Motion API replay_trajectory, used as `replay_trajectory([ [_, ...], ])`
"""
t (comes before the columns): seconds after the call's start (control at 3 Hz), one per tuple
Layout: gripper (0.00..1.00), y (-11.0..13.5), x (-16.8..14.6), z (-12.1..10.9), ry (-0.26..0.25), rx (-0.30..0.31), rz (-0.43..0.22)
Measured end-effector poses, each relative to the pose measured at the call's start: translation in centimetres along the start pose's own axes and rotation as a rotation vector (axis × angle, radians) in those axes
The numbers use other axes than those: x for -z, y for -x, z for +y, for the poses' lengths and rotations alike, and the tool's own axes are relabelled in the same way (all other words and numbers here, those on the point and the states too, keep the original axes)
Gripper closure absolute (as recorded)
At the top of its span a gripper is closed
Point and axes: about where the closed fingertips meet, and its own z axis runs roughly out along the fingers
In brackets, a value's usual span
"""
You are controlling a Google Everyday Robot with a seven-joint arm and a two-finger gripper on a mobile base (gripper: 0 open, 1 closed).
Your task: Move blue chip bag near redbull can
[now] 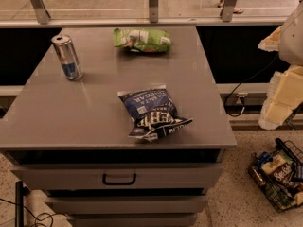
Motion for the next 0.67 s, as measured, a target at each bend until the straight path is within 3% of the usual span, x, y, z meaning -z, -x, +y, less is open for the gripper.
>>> replay_trajectory([
  [0.33,0.00,0.00,0.00,0.00,0.000,0.000,0.000],
  [0.67,0.00,0.18,-0.10,-0.08,-0.005,-0.040,-0.067],
])
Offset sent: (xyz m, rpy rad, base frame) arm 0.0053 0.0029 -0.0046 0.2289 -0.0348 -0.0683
